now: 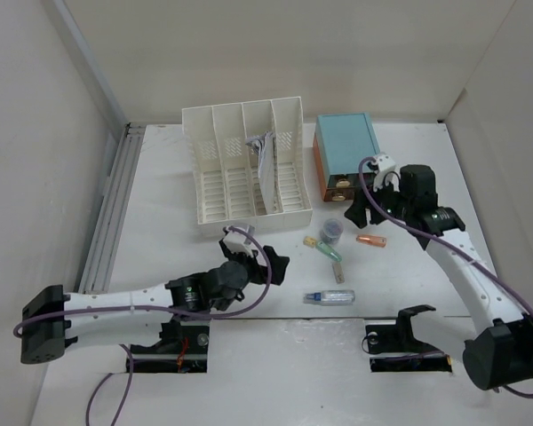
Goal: Organize the desk
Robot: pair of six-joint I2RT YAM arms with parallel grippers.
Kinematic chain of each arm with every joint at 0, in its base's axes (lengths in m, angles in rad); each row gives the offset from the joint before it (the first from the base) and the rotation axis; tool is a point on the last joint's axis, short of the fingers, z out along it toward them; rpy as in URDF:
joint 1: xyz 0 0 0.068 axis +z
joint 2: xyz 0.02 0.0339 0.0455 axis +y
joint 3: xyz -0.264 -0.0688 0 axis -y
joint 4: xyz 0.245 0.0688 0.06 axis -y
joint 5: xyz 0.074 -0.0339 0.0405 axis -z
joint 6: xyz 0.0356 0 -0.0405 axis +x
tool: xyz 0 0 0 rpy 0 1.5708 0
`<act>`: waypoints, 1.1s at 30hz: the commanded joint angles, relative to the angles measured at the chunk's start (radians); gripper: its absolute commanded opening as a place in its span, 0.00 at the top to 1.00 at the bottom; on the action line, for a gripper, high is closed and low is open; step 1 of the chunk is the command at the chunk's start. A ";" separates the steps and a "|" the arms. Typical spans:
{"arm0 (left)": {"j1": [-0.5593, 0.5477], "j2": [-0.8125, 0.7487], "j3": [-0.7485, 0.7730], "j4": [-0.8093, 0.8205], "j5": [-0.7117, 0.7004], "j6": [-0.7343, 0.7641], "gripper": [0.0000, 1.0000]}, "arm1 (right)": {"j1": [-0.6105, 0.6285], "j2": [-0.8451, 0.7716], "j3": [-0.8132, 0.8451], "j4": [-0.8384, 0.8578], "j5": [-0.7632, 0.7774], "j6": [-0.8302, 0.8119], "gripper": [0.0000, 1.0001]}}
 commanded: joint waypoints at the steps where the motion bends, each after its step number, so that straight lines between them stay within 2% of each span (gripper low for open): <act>1: 0.010 0.084 0.106 0.065 -0.002 0.031 0.00 | 0.089 0.021 0.096 -0.086 -0.112 -0.121 0.30; 3: 0.019 0.160 0.168 0.065 -0.002 0.040 0.01 | 0.138 0.065 0.119 -0.087 -0.078 -0.136 0.28; 5: 0.019 0.197 0.199 0.065 0.007 0.031 0.04 | 0.175 0.105 0.137 -0.099 -0.020 -0.155 0.17; 6: 0.019 0.208 0.209 0.065 0.007 0.031 0.05 | 0.194 0.152 0.159 -0.099 0.009 -0.181 0.16; 7: 0.019 0.208 0.209 0.065 0.007 0.018 0.05 | 0.209 0.178 0.170 -0.108 0.061 -0.181 0.16; 14: 0.019 0.112 0.137 0.031 0.007 -0.021 0.11 | 0.232 0.399 0.226 -0.108 0.163 -0.181 0.16; 18: 0.019 0.052 0.110 0.006 0.007 -0.031 0.11 | 0.266 0.465 0.226 -0.071 0.238 -0.158 0.16; 29: 0.019 0.006 0.082 -0.015 -0.002 -0.040 0.11 | 0.284 0.571 0.256 -0.091 0.267 -0.120 0.16; 33: 0.019 0.006 0.082 -0.024 -0.002 -0.049 0.11 | 0.275 0.596 0.265 -0.100 0.267 -0.119 0.27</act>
